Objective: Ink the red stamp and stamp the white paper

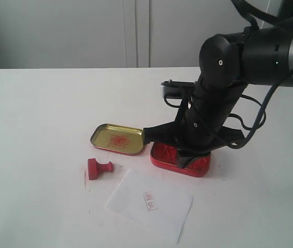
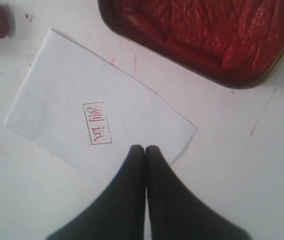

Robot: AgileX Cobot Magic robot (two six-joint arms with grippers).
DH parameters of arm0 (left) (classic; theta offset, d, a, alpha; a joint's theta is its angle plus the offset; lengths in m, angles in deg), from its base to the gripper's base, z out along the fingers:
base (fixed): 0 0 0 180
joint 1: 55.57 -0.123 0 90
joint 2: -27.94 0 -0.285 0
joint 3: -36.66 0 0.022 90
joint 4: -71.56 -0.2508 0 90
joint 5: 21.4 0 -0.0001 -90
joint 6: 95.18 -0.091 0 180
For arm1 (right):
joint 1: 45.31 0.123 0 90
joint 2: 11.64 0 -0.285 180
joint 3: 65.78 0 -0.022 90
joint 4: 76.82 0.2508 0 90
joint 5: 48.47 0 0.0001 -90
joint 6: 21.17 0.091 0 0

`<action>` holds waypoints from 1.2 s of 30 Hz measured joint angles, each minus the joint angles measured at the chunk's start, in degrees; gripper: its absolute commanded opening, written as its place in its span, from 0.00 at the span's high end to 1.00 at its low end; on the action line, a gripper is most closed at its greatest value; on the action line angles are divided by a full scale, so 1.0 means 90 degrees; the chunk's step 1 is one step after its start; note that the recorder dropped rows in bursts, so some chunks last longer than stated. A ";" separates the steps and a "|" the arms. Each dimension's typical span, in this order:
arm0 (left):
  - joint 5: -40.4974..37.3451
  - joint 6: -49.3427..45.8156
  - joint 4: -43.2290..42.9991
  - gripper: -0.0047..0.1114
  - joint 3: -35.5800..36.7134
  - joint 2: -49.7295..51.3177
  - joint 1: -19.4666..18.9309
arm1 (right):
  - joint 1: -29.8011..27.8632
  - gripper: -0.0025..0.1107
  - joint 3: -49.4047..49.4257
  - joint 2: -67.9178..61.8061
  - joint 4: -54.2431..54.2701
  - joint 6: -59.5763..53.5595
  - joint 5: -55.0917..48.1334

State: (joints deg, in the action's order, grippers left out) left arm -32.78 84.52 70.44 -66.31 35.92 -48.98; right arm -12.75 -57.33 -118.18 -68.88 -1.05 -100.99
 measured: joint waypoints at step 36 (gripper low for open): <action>0.0000 0.0000 0.0000 0.96 0.0000 0.0000 0.0000 | -0.1434 0.98 0.1316 0.1271 -0.0063 -0.0378 0.0061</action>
State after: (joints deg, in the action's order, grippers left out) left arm -32.78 84.52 70.44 -66.31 35.92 -48.98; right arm -25.66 -45.48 -106.75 -69.44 -4.46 -100.44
